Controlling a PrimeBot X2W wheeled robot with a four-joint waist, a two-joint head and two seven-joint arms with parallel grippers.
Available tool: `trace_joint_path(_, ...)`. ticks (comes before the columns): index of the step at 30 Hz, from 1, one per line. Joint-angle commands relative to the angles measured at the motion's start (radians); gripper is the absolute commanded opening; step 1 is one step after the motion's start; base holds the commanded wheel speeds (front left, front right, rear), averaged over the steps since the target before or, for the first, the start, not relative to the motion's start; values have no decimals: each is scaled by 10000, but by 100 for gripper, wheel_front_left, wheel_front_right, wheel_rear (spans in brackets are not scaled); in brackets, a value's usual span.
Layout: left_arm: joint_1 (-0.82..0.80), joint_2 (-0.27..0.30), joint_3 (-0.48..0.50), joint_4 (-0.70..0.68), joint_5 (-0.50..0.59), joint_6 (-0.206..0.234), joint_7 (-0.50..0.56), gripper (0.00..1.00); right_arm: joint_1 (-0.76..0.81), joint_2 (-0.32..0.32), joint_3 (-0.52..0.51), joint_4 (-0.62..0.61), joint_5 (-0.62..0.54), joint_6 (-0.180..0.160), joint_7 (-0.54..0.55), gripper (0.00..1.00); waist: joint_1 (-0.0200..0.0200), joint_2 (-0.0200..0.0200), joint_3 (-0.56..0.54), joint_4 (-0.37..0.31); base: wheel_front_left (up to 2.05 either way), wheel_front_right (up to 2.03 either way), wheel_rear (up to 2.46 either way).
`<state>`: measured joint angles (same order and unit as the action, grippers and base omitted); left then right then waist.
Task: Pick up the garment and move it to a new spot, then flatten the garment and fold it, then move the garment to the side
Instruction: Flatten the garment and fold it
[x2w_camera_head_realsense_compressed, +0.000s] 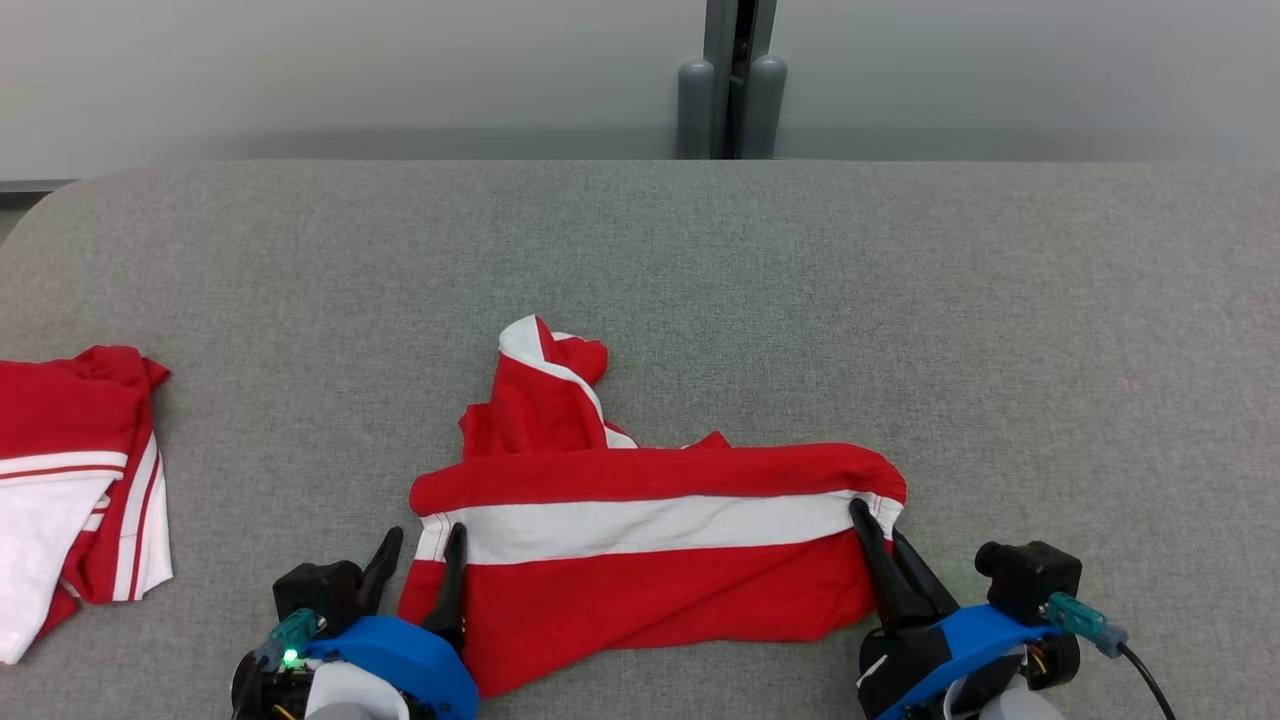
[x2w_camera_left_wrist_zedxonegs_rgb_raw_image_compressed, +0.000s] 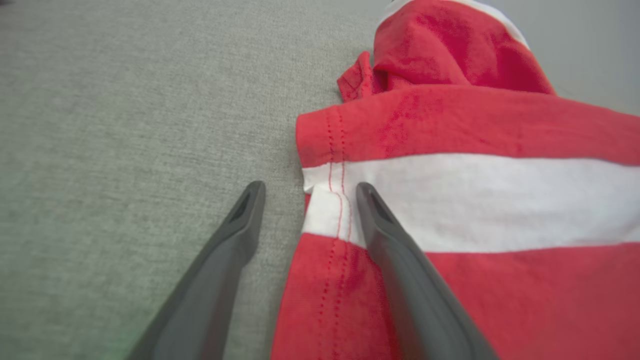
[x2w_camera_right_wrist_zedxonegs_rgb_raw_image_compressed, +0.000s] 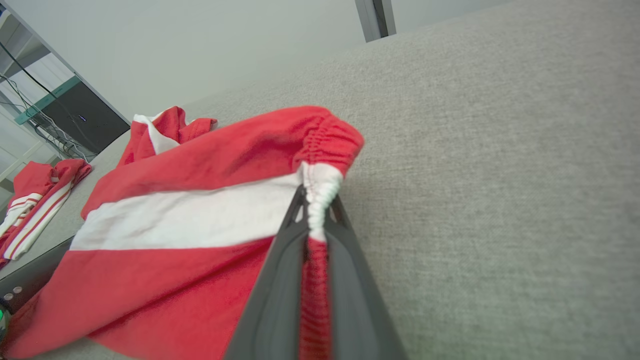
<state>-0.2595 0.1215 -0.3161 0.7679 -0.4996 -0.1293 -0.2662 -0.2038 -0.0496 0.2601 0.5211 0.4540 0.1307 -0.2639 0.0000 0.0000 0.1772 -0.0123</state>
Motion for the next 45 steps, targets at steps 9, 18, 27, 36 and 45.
trace_joint_path(9, -364, 179, -923, 508, -316, -22, 65, 0, -216, -24, 31, -11, -108, 1, -5, 0, 0, 0, 113, 37, 0, 0, 0)
trace_joint_path(18, -156, 345, -253, -959, 215, -22, 16, 0, -201, -26, -211, -270, -94, 1, -7, 0, 0, 0, -171, 295, 0, 0, 0)
trace_joint_path(27, 15, 305, 1126, -4145, 1136, -21, 18, 0, -694, -250, -253, -1704, -254, 1, -5, 0, 0, 0, -869, 336, 0, 0, 0)
trace_joint_path(36, -1088, 1124, 1235, -6261, 1129, -21, 18, 0, -1890, -1281, 472, -3540, 305, 1, -5, 0, 0, 0, -1486, 167, 0, 0, 0)
trace_joint_path(45, -3104, 2080, 563, -5849, -43, -20, 564, 0, -3669, -2330, 728, -4405, 858, 1, 733, 0, 0, 0, -1076, 84, 0, 0, 0)
